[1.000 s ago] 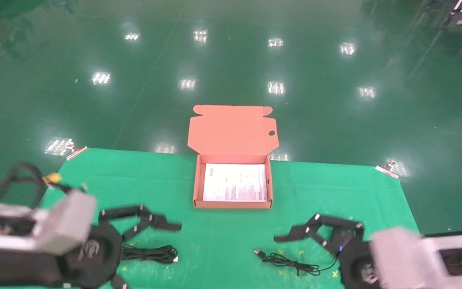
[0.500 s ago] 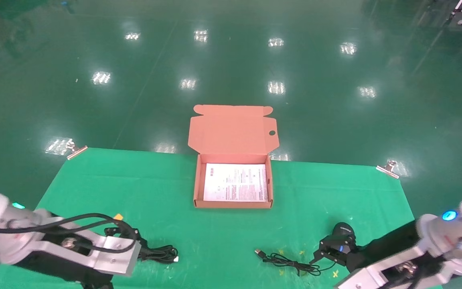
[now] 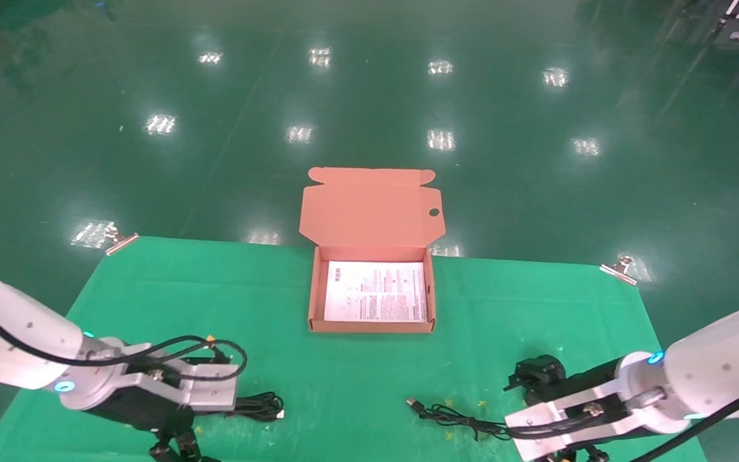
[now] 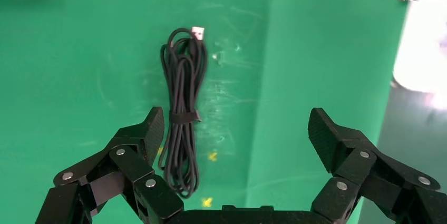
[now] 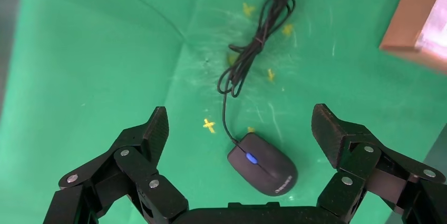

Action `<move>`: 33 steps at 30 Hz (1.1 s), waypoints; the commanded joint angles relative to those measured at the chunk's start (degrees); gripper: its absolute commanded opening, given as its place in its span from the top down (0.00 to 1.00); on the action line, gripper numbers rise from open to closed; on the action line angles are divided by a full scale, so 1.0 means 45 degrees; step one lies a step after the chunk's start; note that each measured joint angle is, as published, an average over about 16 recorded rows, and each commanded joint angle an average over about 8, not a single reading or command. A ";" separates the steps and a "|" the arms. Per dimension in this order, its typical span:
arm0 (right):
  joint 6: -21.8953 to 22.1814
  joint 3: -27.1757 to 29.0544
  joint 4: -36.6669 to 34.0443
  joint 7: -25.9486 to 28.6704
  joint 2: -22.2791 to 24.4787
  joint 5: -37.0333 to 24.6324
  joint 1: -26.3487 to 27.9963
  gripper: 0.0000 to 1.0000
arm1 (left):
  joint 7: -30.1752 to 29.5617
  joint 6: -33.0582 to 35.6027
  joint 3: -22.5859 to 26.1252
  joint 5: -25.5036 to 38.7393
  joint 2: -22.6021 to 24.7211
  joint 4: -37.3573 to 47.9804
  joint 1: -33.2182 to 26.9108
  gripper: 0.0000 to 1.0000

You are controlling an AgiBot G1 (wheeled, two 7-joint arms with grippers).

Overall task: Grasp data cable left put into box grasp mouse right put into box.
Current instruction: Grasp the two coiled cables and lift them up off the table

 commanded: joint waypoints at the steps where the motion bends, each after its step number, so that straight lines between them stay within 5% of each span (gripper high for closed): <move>1: 0.0513 -0.0075 -0.0008 0.0488 -0.0071 -0.0454 -0.0329 0.00 | -0.0215 -0.0391 0.0059 0.0261 0.0183 0.0394 0.0173 0.00; 10: 0.2186 -0.0278 -0.0789 0.1867 -0.0885 -0.1745 -0.1405 0.00 | -0.0232 -0.1692 0.0105 0.0712 0.1269 0.2772 0.0352 0.00; 19: 0.2998 -0.0310 -0.3302 0.1537 -0.2195 -0.1796 -0.1528 0.00 | 0.0749 -0.2554 0.0056 0.0709 0.2407 0.5426 0.0126 0.00; 22: 0.3132 -0.0320 -0.4118 0.1167 -0.2579 -0.1702 -0.1464 0.01 | 0.1154 -0.2732 0.0049 0.0695 0.2671 0.6141 0.0036 0.24; 28: 0.3335 -0.0363 -0.5071 0.0652 -0.3032 -0.1627 -0.1438 0.74 | 0.1672 -0.2931 0.0051 0.0703 0.2990 0.7060 -0.0087 0.96; 30: 0.3370 -0.0370 -0.5201 0.0594 -0.3091 -0.1614 -0.1441 0.99 | 0.1731 -0.2961 0.0048 0.0702 0.3035 0.7188 -0.0110 1.00; 33: 0.3356 -0.0366 -0.5136 0.0637 -0.3061 -0.1607 -0.1434 1.00 | 0.1687 -0.2954 0.0045 0.0691 0.3012 0.7117 -0.0112 1.00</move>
